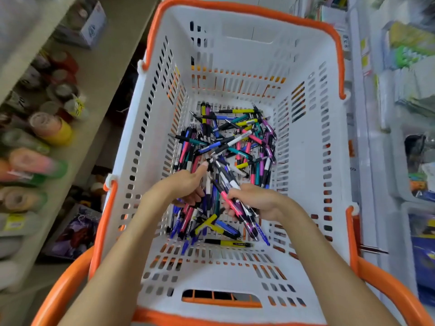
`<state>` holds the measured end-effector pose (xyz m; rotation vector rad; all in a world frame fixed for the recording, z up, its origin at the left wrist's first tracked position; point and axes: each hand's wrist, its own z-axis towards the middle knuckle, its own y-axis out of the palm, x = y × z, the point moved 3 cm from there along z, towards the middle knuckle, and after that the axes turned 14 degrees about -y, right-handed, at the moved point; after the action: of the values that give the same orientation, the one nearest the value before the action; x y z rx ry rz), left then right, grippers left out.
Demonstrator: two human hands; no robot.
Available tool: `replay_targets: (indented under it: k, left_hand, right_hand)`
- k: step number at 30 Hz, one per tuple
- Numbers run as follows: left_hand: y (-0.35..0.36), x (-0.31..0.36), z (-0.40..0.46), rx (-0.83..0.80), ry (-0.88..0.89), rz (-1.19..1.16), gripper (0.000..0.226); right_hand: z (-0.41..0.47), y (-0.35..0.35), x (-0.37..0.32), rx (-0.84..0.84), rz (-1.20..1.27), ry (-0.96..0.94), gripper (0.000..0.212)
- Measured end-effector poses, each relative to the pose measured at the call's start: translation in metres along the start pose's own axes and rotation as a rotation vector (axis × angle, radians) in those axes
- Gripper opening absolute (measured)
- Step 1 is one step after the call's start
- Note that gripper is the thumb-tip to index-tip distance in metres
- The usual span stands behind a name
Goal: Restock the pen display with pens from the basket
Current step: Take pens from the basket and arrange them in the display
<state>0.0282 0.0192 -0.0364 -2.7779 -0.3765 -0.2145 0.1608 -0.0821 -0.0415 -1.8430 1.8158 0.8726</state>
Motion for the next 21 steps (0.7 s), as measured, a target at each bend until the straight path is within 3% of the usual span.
replay_targets:
  k: [4, 8, 10, 16, 21]
  left_hand:
    - [0.002, 0.008, -0.012, -0.175, 0.085, -0.084, 0.097]
    - [0.009, 0.019, -0.023, -0.248, 0.319, -0.154, 0.074]
    - [0.014, 0.020, -0.021, -0.298, 0.392, -0.165, 0.078]
    - [0.018, 0.020, -0.024, -0.387, 0.404, -0.327, 0.038]
    - [0.025, 0.021, -0.024, -0.395, 0.363, -0.370, 0.042]
  right_hand:
    - [-0.007, 0.003, -0.019, -0.017, 0.139, -0.183, 0.018]
    - [-0.017, 0.008, -0.027, -0.036, 0.180, -0.203, 0.046]
    - [-0.019, 0.008, -0.030, -0.047, 0.238, -0.219, 0.035]
    - [-0.021, 0.014, -0.028, -0.102, 0.358, -0.154, 0.040]
    - [-0.024, 0.014, -0.028, -0.117, 0.410, -0.110, 0.013]
